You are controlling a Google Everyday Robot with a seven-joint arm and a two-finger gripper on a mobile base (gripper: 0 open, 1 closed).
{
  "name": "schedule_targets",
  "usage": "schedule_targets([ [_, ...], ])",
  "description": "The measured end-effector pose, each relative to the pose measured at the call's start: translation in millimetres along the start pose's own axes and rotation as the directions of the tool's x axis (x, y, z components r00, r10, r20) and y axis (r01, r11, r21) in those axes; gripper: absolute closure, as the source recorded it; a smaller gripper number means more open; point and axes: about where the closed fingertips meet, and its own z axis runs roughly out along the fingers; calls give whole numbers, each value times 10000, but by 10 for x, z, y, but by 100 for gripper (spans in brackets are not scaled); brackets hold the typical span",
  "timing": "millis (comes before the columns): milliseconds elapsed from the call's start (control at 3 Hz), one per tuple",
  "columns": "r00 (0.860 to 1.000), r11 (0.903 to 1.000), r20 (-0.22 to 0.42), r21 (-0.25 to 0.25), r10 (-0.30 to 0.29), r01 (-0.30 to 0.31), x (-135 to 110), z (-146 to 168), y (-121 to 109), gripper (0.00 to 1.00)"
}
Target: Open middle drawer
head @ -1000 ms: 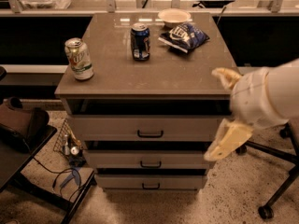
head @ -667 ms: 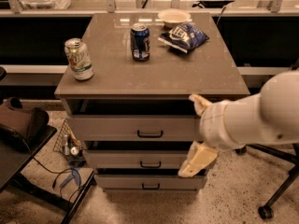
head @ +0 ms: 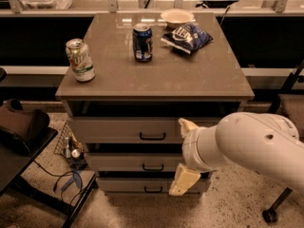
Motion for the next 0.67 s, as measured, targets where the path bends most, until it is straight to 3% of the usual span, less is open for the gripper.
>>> schedule_targets([
  [333, 10000, 10000, 71, 6, -5, 5, -20, -17, -5, 0],
  [667, 9995, 10000, -327, 86, -8, 11, 7, 32, -10, 0],
])
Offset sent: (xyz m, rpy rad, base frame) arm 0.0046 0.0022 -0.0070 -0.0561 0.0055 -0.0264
